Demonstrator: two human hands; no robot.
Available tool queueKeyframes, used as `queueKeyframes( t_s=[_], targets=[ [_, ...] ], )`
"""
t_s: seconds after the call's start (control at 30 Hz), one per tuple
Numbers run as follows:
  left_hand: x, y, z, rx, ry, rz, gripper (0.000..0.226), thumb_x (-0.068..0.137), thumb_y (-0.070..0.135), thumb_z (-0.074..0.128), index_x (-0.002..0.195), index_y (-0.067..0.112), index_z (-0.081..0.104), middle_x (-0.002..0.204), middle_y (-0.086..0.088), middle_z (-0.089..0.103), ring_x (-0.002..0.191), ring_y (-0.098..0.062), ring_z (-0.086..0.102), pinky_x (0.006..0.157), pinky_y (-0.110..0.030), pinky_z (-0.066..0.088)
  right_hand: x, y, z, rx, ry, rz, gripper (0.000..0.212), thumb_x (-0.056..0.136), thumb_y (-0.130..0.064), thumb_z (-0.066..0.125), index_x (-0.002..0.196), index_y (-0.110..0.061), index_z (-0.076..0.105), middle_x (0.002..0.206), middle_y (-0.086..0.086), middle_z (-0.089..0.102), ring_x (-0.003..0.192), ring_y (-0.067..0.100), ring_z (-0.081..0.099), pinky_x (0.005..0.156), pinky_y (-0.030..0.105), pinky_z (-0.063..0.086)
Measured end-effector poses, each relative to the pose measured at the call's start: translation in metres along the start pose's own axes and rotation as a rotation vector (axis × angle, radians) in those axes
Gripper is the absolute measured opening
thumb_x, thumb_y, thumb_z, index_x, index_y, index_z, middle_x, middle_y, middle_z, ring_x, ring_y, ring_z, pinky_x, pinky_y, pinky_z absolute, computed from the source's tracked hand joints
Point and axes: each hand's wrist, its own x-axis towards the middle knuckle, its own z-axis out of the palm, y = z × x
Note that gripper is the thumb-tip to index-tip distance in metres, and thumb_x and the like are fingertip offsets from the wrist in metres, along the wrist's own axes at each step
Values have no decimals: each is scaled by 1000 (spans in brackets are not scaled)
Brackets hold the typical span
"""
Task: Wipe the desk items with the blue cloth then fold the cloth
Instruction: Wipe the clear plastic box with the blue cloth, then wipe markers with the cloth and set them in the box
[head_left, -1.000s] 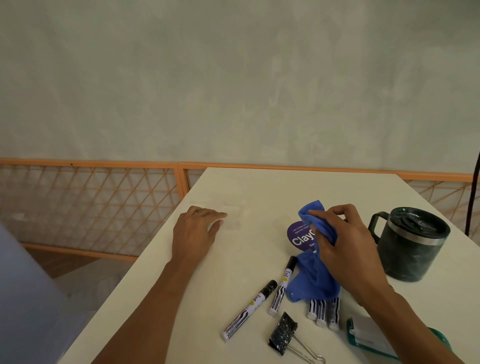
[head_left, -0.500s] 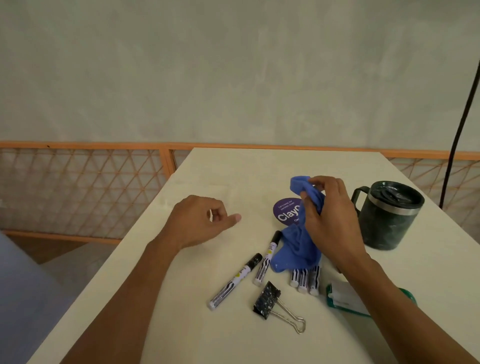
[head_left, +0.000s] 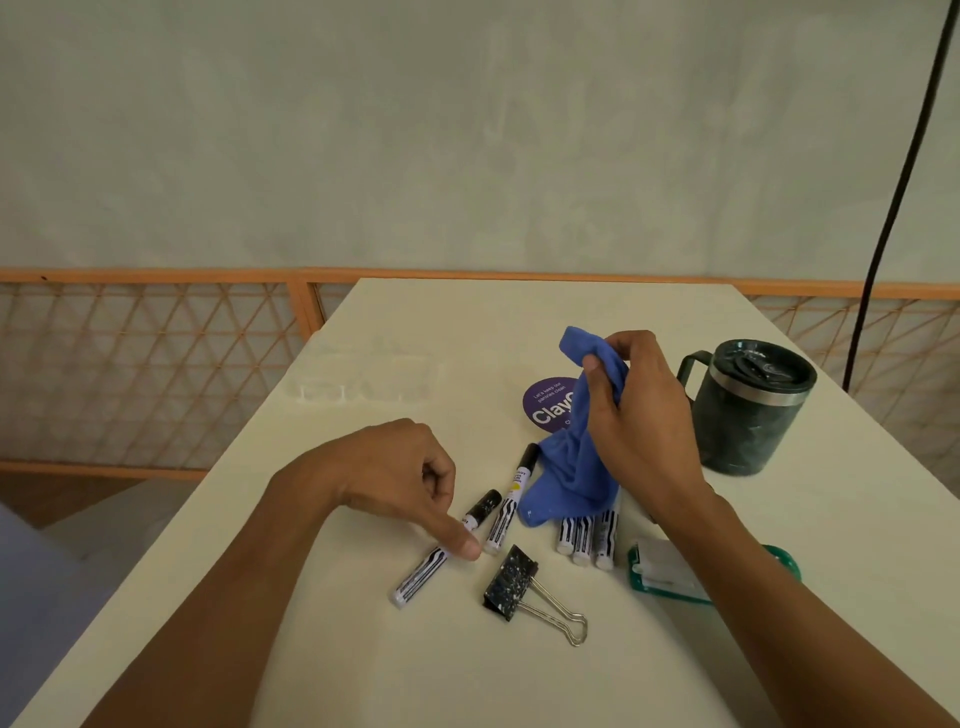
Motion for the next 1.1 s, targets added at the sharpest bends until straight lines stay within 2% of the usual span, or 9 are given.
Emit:
queueKeyframes(
  t_s=[0.13, 0.27, 0.43, 0.57, 0.73, 0.83, 0.93, 1.0, 1.1],
  targets=[
    [3, 0, 3, 111, -27, -43, 42, 67, 64, 94, 78, 26, 80, 67, 9, 66, 62, -4, 54, 66, -27, 45, 0, -1, -1, -3, -7, -2, 18, 111, -40, 52, 119, -25, 50, 106, -5, 63, 82, 6, 63, 67, 32, 53],
    [5, -12, -2, 23, 40, -7, 24, 77, 47, 93, 76, 27, 81, 70, 12, 74, 62, -1, 59, 65, -24, 47, 0, -4, -2, -7, -4, -7, 18, 110, -41, 52, 120, -26, 50, 105, -7, 63, 82, 6, 63, 69, 37, 56],
    [23, -28, 3, -232, 701, 91, 13, 89, 41, 86, 84, 30, 80, 83, 15, 79, 73, -8, 66, 67, -27, 50, -5, -16, -4, 30, -4, -35, 20, 109, -46, 53, 118, -29, 49, 87, -11, 63, 69, 7, 63, 58, 27, 50],
    [34, -3, 17, -465, 884, 234, 8, 103, 33, 72, 98, 28, 77, 90, 13, 81, 83, -10, 69, 63, -18, 46, -6, -25, -5, 319, -47, 154, 24, 108, -52, 50, 113, -29, 53, 80, -17, 65, 75, -2, 64, 64, 22, 45],
    [37, 19, 30, -528, 961, 280, 14, 103, 39, 69, 111, 31, 76, 92, 14, 78, 93, -13, 72, 68, -17, 53, -3, -23, -2, 610, -106, 250, 21, 108, -52, 50, 113, -38, 65, 103, -25, 69, 98, -6, 65, 88, 27, 51],
    [35, 25, 34, -555, 939, 313, 15, 101, 38, 72, 113, 30, 79, 94, 11, 79, 90, -18, 74, 65, -25, 59, -3, -26, -3, 695, -83, 274, 16, 106, -47, 58, 115, -40, 69, 104, -29, 71, 96, -11, 66, 83, 23, 53],
    [34, 28, 37, -617, 883, 318, 12, 100, 35, 74, 108, 29, 80, 92, 8, 78, 76, -17, 72, 58, -34, 60, -6, -27, -1, 651, -20, 239, 18, 102, -45, 65, 119, -40, 68, 97, -26, 73, 86, -3, 70, 71, 15, 57],
    [34, 28, 39, -602, 873, 314, 12, 100, 35, 75, 107, 28, 81, 89, 9, 77, 71, -14, 68, 56, -34, 56, -8, -25, 1, 574, 25, 217, 19, 100, -45, 69, 119, -43, 67, 108, -19, 72, 94, 1, 71, 77, 18, 58],
    [34, 28, 39, -544, 881, 339, 13, 100, 37, 74, 108, 29, 82, 90, 10, 78, 68, -13, 62, 59, -40, 54, -11, -24, 4, 400, 105, 1, 20, 103, -31, 70, 122, -36, 73, 128, -16, 62, 115, -2, 64, 90, 18, 55]
  ],
)
